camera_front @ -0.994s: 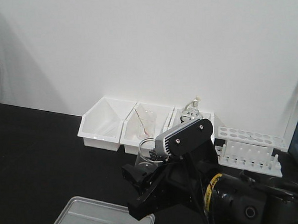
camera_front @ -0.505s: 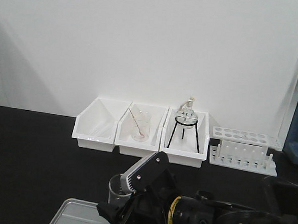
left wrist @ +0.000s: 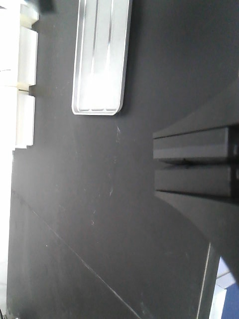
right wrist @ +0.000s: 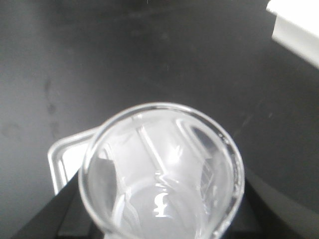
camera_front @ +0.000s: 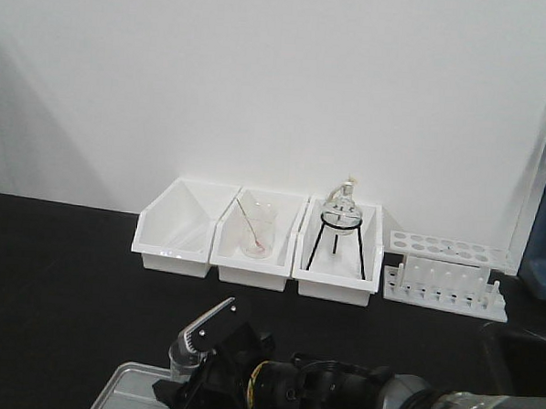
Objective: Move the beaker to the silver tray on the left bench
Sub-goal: 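Lower the held beaker onto the silver tray with the right gripper, then open the right gripper and release the beaker on the tray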
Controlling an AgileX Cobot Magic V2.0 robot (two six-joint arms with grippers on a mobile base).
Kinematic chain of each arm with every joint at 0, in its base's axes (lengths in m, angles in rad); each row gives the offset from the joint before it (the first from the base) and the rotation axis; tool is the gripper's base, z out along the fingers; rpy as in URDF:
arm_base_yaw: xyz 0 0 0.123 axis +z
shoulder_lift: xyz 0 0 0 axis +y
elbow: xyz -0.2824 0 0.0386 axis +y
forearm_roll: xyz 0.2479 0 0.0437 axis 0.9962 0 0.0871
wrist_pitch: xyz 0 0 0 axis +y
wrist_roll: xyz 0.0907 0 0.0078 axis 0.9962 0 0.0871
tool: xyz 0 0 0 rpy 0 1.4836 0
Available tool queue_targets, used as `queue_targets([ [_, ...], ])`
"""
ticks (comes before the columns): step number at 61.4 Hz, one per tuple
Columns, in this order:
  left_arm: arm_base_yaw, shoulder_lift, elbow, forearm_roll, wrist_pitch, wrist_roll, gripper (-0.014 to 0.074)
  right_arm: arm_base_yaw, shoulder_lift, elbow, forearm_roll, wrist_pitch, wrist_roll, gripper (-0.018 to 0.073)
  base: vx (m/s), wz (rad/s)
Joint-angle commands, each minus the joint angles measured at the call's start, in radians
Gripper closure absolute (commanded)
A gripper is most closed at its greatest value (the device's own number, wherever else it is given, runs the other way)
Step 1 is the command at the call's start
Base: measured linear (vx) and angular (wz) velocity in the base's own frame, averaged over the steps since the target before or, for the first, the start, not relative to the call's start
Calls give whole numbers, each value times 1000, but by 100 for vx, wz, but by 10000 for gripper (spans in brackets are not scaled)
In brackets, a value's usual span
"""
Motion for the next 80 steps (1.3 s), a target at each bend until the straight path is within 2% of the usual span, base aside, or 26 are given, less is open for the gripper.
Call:
queue_targets([
  [1, -3, -6, 19, -5, -79, 1, 595, -7, -17, -41, 20, -66, -8, 571, 0, 0],
  [24, -3, -6, 19, -5, -79, 1, 595, -7, 105, -41, 22, -54, -8, 559, 0, 0],
  [39, -3, -6, 19, -5, -79, 1, 595, -7, 111, -41, 34, -47, -4, 477, 0, 0],
  [50, -3, -6, 19, -5, -79, 1, 595, -7, 111, -41, 51, -47, -4, 345, 0, 0],
  [69, -3, -6, 19, -5, -79, 1, 595, -7, 111, -41, 51, -66, -3, 6, 0, 0],
  [73, -3, -6, 19, -5, -79, 1, 595, -7, 106, -41, 51, -65, -3, -45, 0, -1],
  [80, -3, -6, 19, -5, -79, 1, 595, -7, 88, -41, 51, -66, -3, -68, 0, -1],
])
